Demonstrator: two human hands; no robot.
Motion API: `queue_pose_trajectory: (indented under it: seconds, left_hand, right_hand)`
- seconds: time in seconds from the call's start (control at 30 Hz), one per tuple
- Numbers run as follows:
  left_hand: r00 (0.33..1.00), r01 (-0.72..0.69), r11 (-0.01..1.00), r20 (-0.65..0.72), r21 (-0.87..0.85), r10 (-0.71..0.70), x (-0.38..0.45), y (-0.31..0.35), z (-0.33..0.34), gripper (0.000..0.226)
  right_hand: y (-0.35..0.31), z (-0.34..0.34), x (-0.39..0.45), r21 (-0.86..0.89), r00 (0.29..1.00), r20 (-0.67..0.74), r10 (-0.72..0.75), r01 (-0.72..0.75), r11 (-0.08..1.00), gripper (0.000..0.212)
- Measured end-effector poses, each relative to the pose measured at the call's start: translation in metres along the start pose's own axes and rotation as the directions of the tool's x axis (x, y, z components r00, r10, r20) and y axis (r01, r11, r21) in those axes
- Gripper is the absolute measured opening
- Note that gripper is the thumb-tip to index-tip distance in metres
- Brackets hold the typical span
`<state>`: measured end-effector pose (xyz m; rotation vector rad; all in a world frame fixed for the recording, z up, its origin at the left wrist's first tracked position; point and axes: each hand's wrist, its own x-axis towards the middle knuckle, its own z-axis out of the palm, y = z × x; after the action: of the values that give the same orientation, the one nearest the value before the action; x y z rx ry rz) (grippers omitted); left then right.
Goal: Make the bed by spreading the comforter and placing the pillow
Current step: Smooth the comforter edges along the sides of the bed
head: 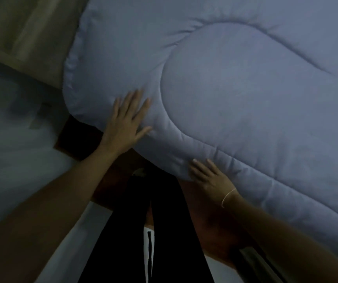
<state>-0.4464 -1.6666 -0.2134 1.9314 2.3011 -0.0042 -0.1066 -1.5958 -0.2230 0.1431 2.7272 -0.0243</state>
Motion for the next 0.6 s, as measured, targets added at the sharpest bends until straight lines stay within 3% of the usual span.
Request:
queue_pose_trajectory:
  seconds: [0.1,0.23,0.3,0.43,0.6]
  left_hand:
    - [0.997,0.051,0.998,0.057,-0.031,-0.049,-0.028,0.006,0.002,0.072]
    - [0.986,0.014,0.999,0.169,-0.039,-0.007,-0.057,0.014,-0.017,0.07]
    - [0.98,0.005,0.998,0.2,-0.056,0.006,-0.062,0.02,-0.037,0.069]
    - [0.972,-0.078,0.994,0.214,-0.082,0.094,-0.049,0.049,-0.087,0.069]
    - [0.961,-0.268,0.962,0.058,-0.058,0.271,-0.012,0.109,-0.151,0.068]
  right_hand:
    - [-0.02,0.004,-0.014,-0.05,0.983,0.182,0.02,-0.011,0.999,0.035]
    - [-0.045,-0.036,-0.018,0.012,0.967,0.129,0.219,-0.222,0.975,0.044]
    - [-0.052,-0.064,-0.026,0.075,0.924,0.097,0.37,-0.378,0.923,0.053]
    - [-0.053,-0.108,-0.062,0.21,0.693,0.148,0.706,-0.719,0.662,0.059]
    - [-0.05,-0.14,-0.127,0.3,0.457,0.161,0.875,-0.867,0.397,0.079]
